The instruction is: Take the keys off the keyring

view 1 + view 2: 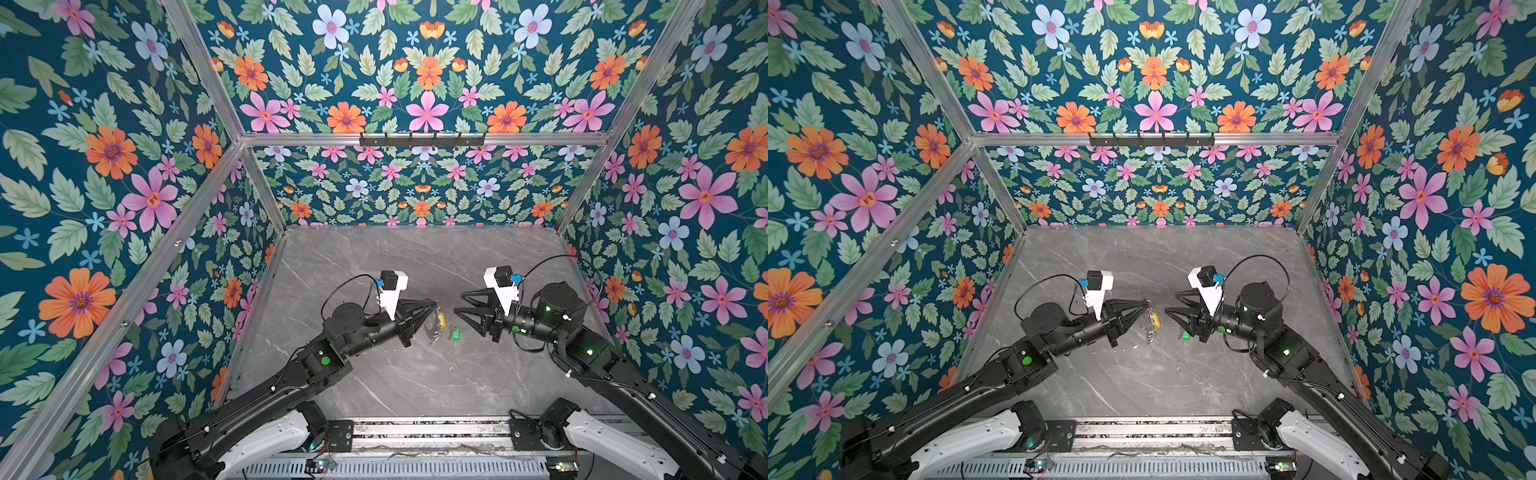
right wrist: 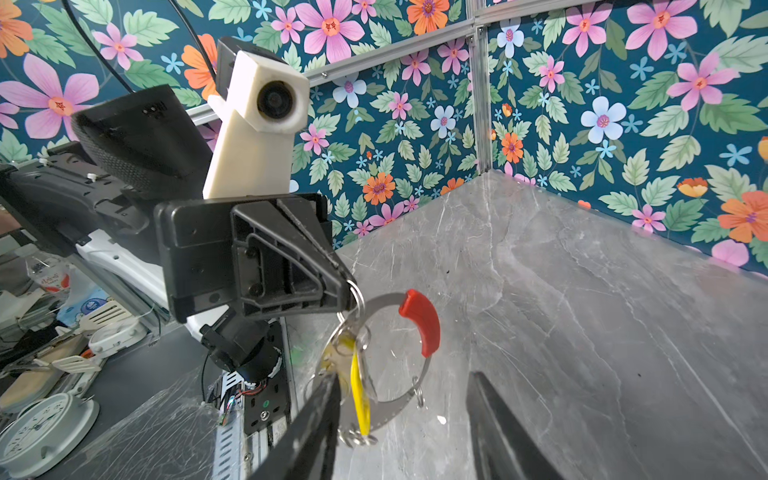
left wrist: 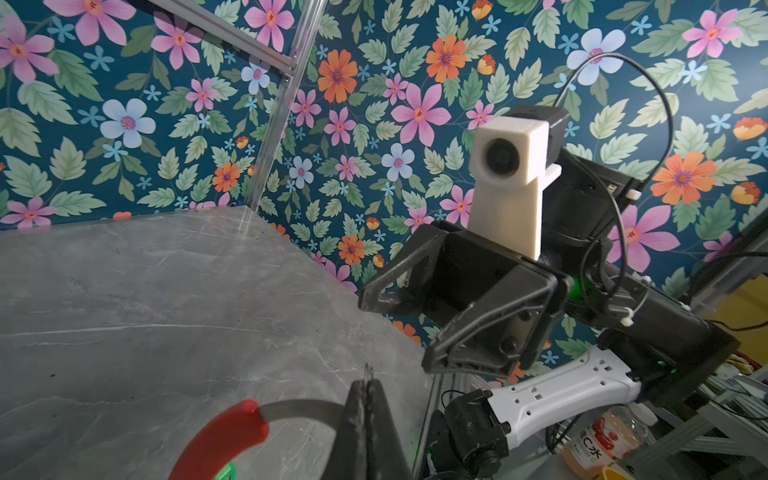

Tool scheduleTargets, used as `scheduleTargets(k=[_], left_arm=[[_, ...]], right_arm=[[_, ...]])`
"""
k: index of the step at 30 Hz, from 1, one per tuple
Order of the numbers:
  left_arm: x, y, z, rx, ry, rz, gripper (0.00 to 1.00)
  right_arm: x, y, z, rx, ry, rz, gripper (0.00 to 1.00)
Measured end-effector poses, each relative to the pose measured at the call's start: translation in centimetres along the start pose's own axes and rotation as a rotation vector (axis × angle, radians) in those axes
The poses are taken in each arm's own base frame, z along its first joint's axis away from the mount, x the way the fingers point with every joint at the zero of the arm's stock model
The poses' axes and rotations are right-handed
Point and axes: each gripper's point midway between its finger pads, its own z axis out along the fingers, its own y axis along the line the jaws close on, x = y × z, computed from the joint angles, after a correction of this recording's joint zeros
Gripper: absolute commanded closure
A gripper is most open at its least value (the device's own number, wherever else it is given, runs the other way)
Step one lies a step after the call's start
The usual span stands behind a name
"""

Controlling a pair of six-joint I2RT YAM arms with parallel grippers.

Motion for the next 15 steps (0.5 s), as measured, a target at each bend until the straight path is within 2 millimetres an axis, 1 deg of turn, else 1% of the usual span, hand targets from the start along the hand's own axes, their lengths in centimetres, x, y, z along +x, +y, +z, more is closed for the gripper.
scheduleTargets(k=[4, 7, 12, 15], left_arm=[[0.0, 0.2, -0.1, -0.012, -0.008, 0.011, 1.00], [0.4, 0.4, -0.2, -0.011, -0.012, 0.020, 1.00], [1.0, -0.3, -0.8, 0.049, -0.029, 0.035, 1.00], [0.7, -0.8, -1.4, 0.076, -0.061, 0.047, 1.00]], right_arm=[[1.0, -0.4, 0.3, 0.001, 0.001, 0.010, 0.48], [1.2, -0.3, 0.9, -0.023, -0.008, 0.031, 0.48], [0.1, 0.3, 1.8, -0.087, -0.052, 0.069, 0.48], [-0.9, 0.8, 2.0, -0.130, -0.098, 0.098, 0.51]])
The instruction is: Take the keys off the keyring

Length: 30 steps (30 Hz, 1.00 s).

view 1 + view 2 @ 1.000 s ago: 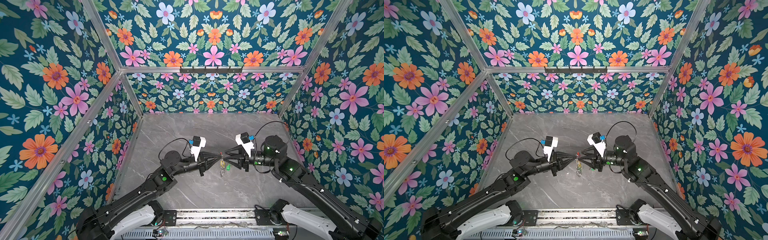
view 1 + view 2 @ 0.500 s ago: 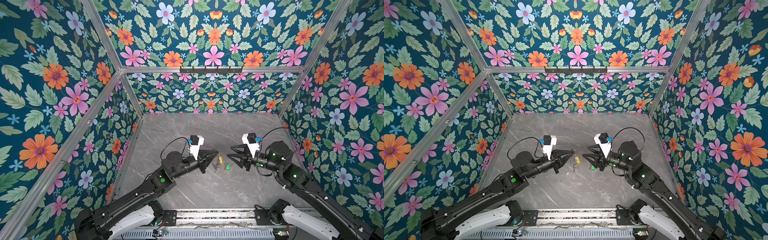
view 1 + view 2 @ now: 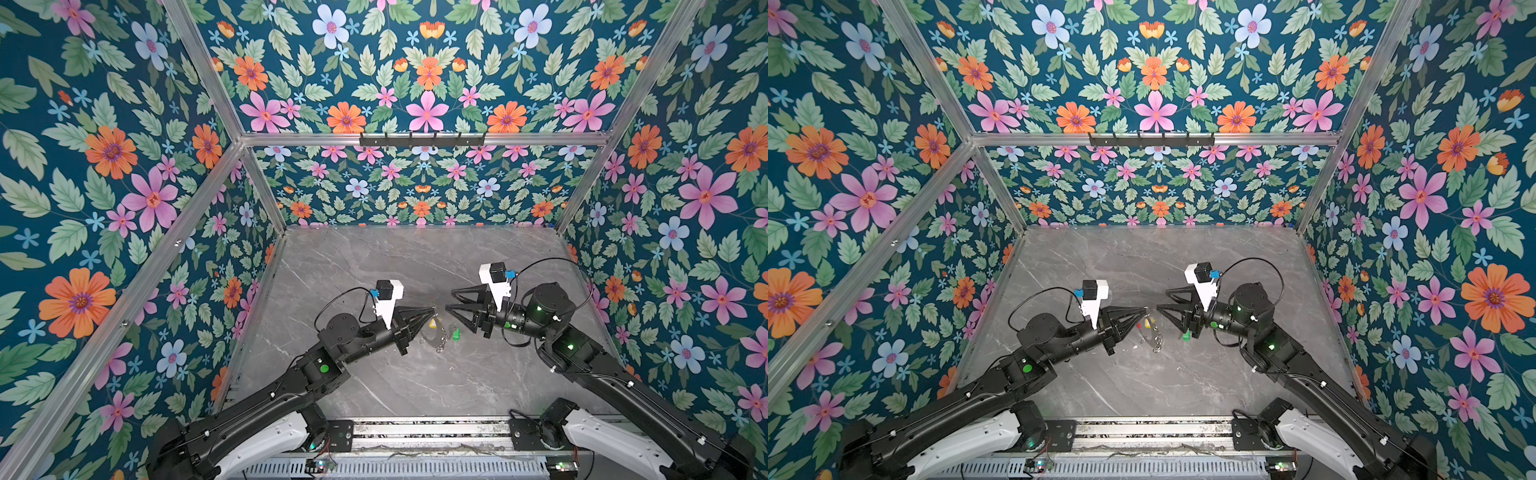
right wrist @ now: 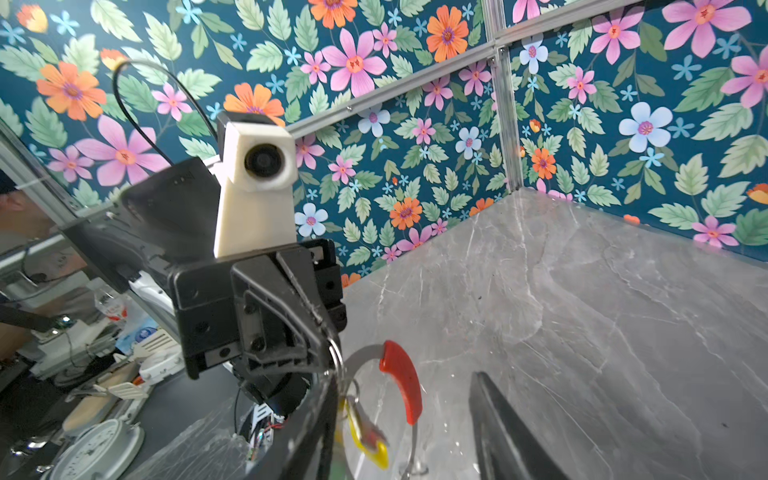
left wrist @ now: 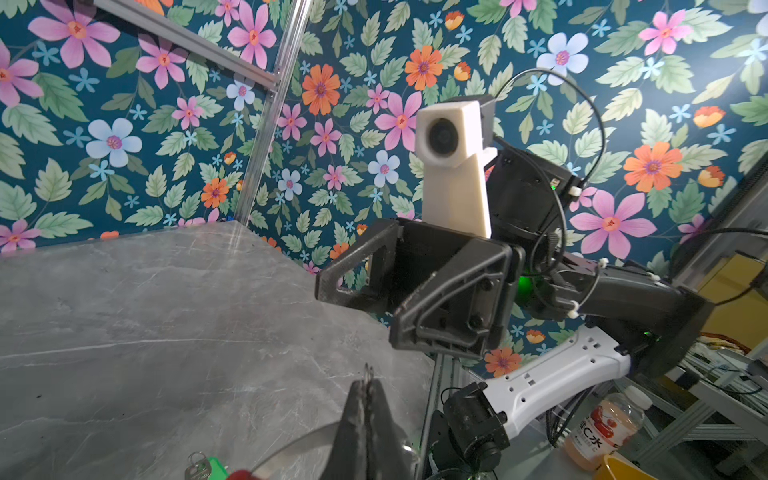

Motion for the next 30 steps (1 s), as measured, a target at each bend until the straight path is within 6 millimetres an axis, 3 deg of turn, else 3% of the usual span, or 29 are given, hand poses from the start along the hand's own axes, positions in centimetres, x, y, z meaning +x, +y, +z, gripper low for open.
scheduleTargets(k=[11, 18, 30], left_arm=[[-0.9, -1.0, -0.6, 0.058, -0.076, 0.023, 1.00], [-1.3, -1.1, -0.8, 0.064, -0.100, 0.030, 1.00], [-1.5, -1.2, -0.9, 0.069, -0.115, 0.033, 1.00]], right_arm=[[-0.4, 2.4, 1.5, -0.211, 0.007, 0.112, 0.63], [0.1, 4.1, 1.9, -0.301, 0.047, 0.126, 0.65], [0.5, 4.3, 2.1, -0.312, 0.062, 0.132, 0.99]])
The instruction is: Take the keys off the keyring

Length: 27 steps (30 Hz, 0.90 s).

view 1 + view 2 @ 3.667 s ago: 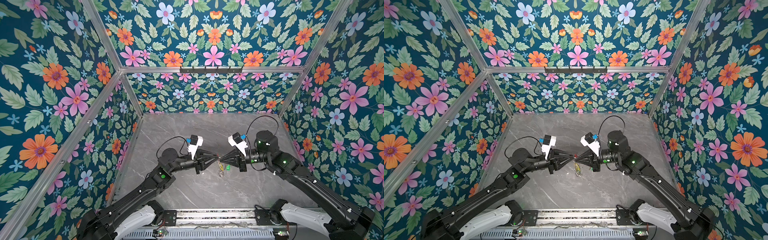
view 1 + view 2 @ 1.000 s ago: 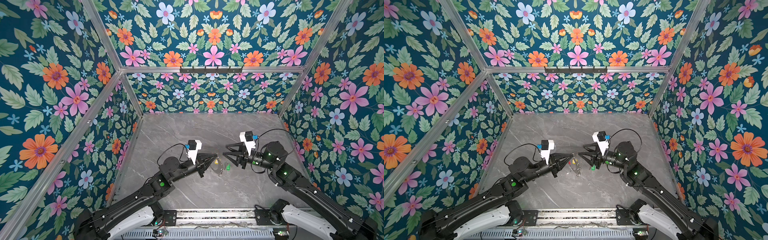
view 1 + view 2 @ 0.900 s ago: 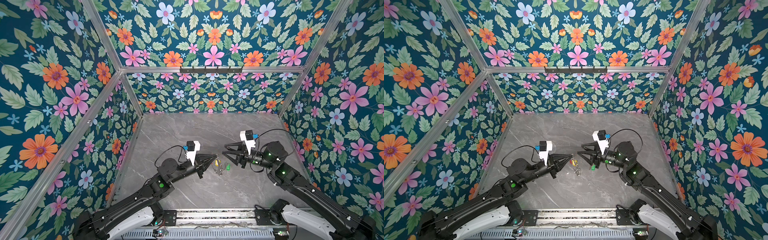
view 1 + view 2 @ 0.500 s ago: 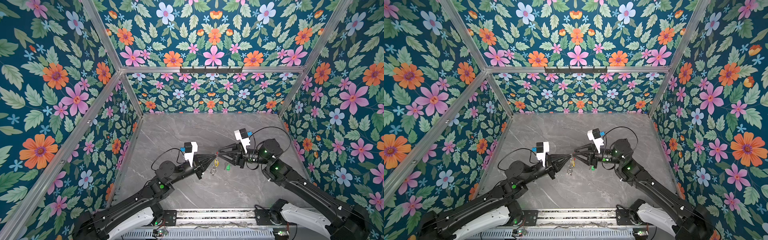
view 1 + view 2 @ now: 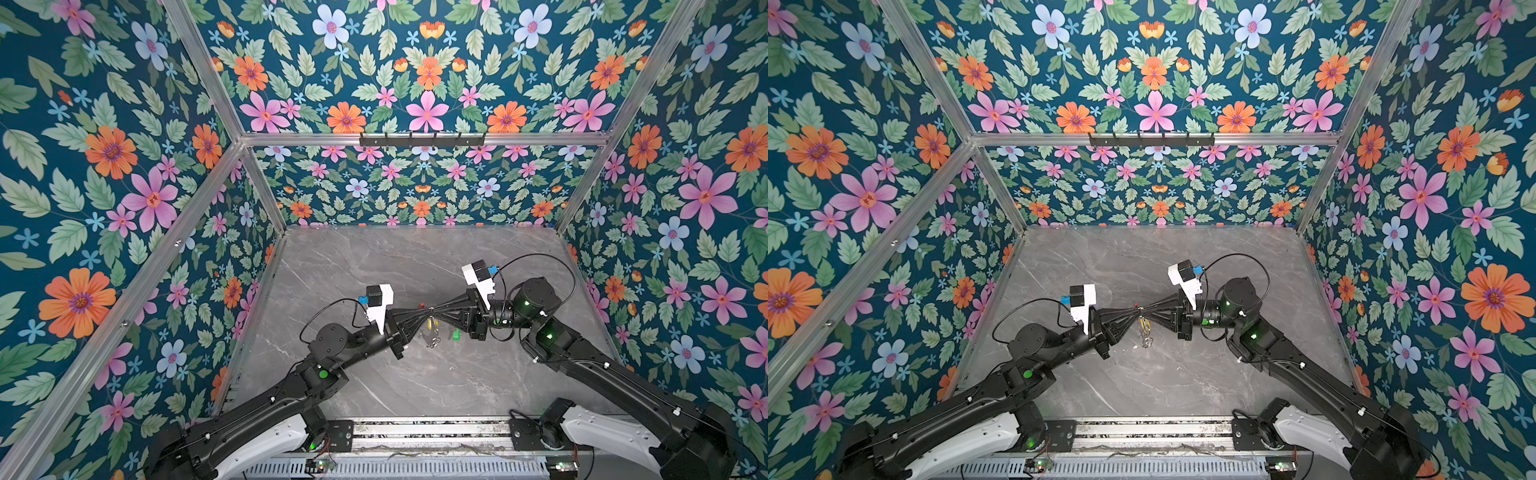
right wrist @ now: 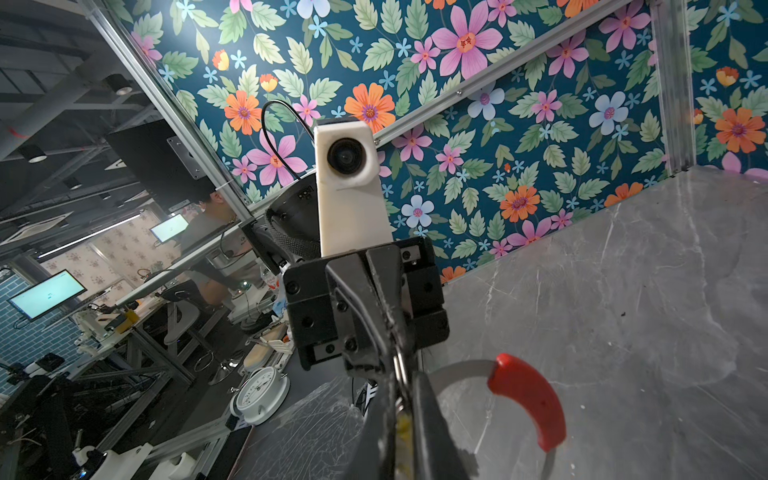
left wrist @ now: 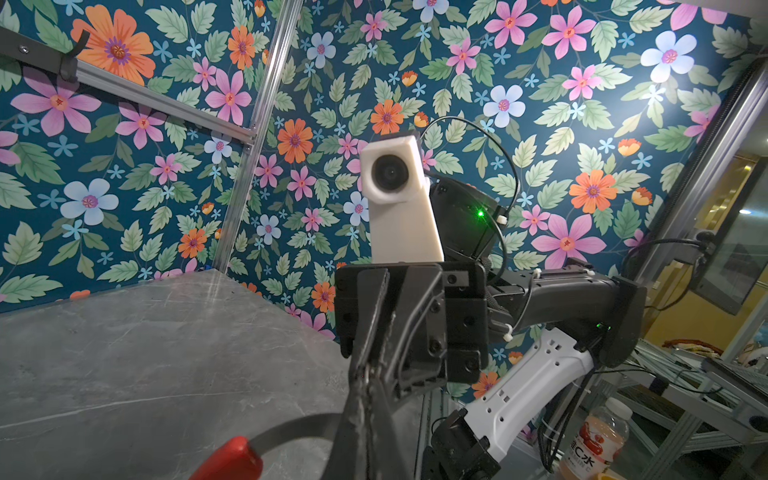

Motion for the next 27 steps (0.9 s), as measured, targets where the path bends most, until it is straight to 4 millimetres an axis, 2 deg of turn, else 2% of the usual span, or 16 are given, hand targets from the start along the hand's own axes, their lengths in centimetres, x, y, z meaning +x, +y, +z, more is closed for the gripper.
scheduleTargets(k=[4, 8, 11, 18, 27], left_arm=[[-0.1, 0.0, 0.0, 0.001, -0.002, -0.003, 1.00], [-0.3, -0.2, -0.2, -0.001, 0.001, -0.002, 0.75], [-0.7, -0.5, -0.7, -0.004, 0.000, -0.004, 0.67], [-1.1, -1.3, -1.2, -0.003, 0.053, 0.009, 0.65], [0.9, -1.6, -0.2, 0.021, 0.221, -0.014, 0.65]], right_arm=[[-0.1, 0.1, 0.0, 0.000, 0.004, -0.003, 1.00], [-0.3, 0.5, -0.1, 0.008, 0.025, -0.011, 1.00], [-0.6, 0.8, -0.3, 0.033, 0.056, -0.036, 1.00], [0.6, 0.1, -0.9, 0.123, 0.207, -0.040, 1.00], [2.2, -0.1, -1.7, 0.164, 0.380, -0.045, 1.00]])
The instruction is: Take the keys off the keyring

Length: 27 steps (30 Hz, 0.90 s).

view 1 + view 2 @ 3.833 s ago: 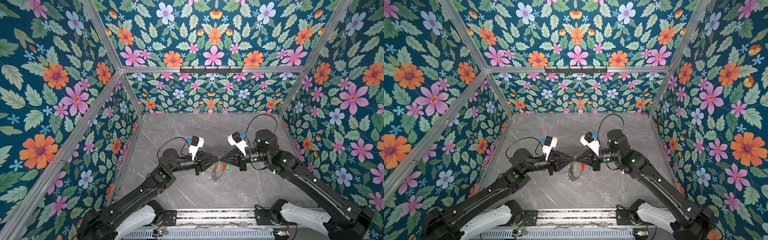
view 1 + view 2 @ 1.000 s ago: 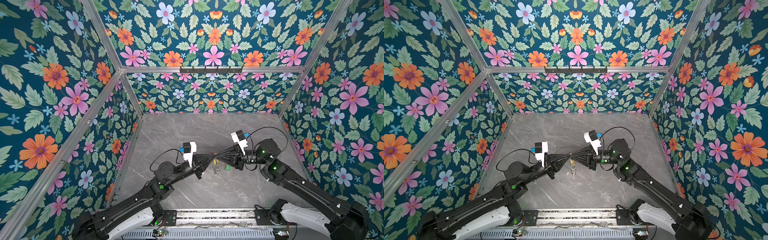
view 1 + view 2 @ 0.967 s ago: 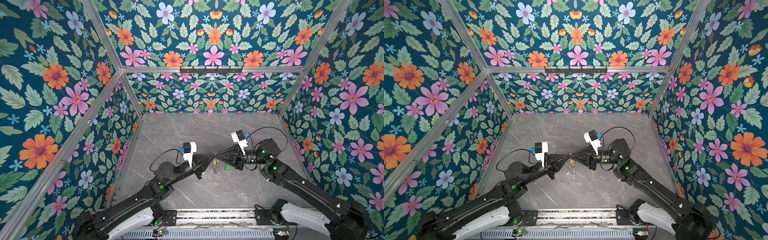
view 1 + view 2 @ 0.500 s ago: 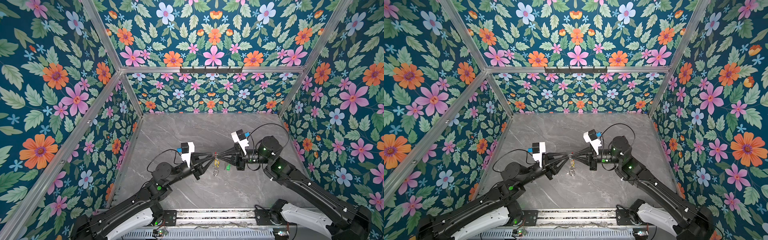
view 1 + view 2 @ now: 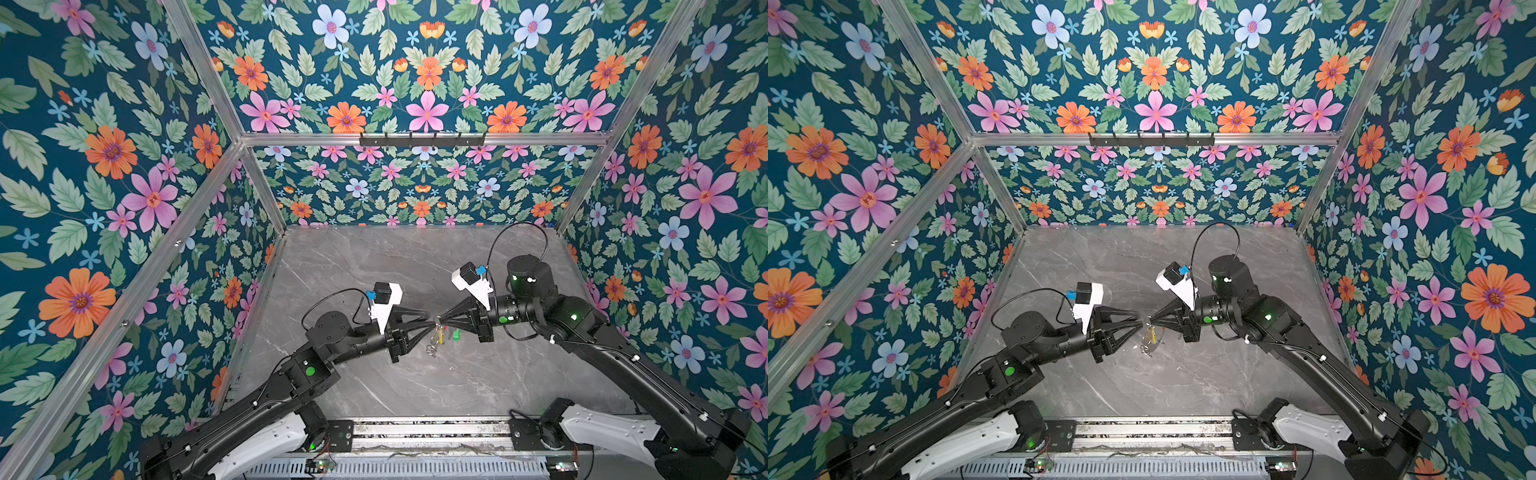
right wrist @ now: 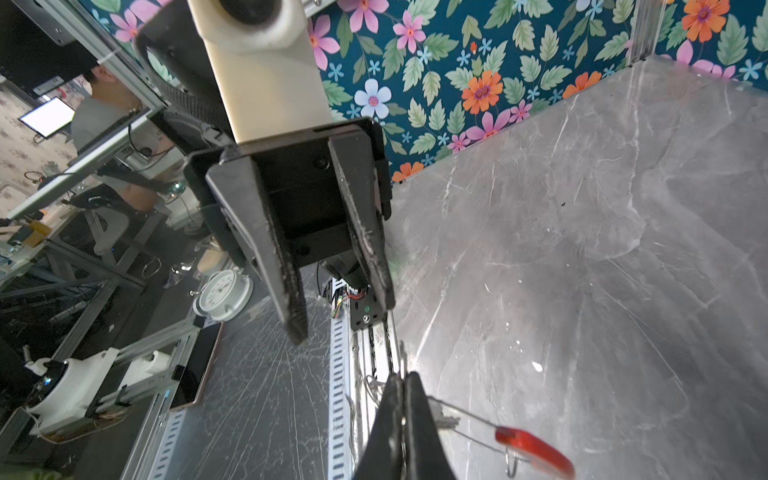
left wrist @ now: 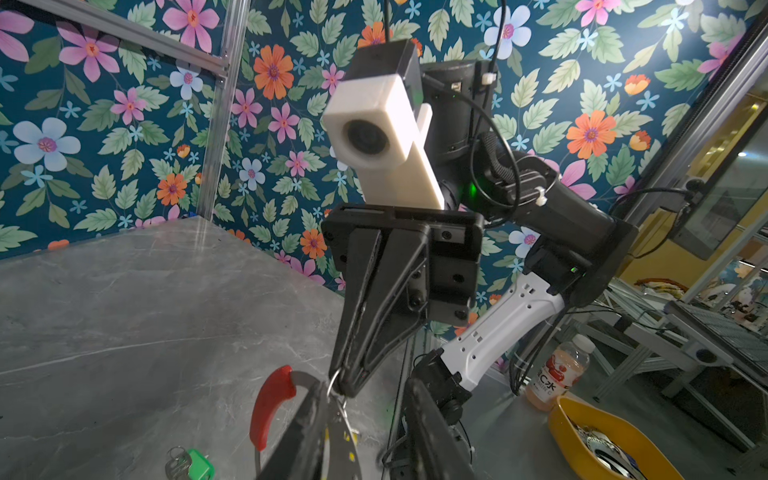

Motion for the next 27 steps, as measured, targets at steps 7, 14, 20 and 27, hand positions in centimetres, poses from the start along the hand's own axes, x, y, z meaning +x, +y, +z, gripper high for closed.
scheduleTargets(k=[7, 14, 20, 27], left_arm=[[1.4, 0.1, 0.6, 0.015, 0.083, -0.016, 0.66], [2.6, 0.1, 1.1, 0.039, 0.143, -0.032, 0.69], [3.0, 0.0, 1.6, 0.059, 0.168, -0.042, 0.74], [3.4, -0.2, 1.8, 0.078, 0.185, -0.048, 0.86]], right_arm=[[0.7, 0.3, -0.2, -0.009, 0.066, -0.015, 1.00], [1.1, 0.8, -0.4, -0.034, 0.097, -0.023, 1.00], [1.3, 1.1, -0.4, -0.043, 0.109, -0.028, 1.00], [1.5, 1.2, -0.3, -0.048, 0.120, -0.019, 1.00]])
